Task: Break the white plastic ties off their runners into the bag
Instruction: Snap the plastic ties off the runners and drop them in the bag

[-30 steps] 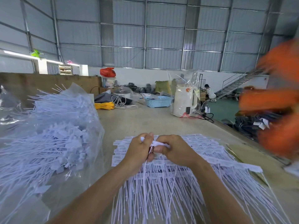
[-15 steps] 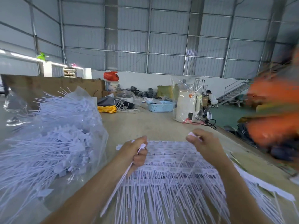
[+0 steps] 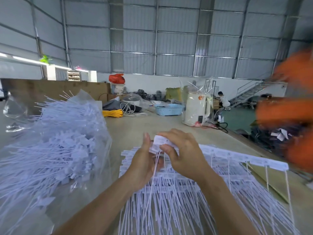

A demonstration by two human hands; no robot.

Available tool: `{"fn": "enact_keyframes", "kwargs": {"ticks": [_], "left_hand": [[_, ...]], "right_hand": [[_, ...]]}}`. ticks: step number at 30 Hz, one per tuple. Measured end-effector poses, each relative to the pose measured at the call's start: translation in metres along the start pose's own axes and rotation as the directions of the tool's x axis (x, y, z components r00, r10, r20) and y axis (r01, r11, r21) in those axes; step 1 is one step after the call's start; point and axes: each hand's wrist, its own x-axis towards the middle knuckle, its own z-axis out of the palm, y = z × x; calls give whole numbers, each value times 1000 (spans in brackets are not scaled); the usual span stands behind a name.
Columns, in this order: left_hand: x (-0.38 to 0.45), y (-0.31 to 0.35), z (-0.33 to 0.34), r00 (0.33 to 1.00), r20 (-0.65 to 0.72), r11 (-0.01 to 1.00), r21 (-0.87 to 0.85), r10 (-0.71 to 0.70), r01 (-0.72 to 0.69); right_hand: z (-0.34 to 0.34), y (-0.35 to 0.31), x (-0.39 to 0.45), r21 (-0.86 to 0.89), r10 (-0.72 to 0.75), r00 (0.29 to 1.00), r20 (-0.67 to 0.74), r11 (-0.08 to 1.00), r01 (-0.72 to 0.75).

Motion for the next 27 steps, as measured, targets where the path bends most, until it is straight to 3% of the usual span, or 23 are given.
{"fn": "enact_keyframes", "kwargs": {"ticks": [4,7,9,13,19,24,27], "left_hand": [[-7,8,10,984,80,985,53,159,-163],[-10,6,8,955,72,926,233,287,-296],[-10,5,7,951,52,915,259,305,-308],[-6,4,4,954,-48,930,243,297,-277],[-8,7,4,938,-78,905,298,339,-303],[-6,9,4,955,-92,880,421,282,-219],[-6,15,0,990,-138,940,334,-26,71]], "right_hand": [[2,-1,0,91,24,999,-34,996,-21],[2,0,1,200,57,997,-43,979,-47],[1,5,-1,126,78,996,-30,989,-74],[-5,22,-3,-187,207,976,61,963,-192],[3,23,-5,13,203,971,126,978,-206],[7,21,-5,-197,107,993,51,976,-95],[-7,31,-8,-370,81,992,-96,922,-111]]}}
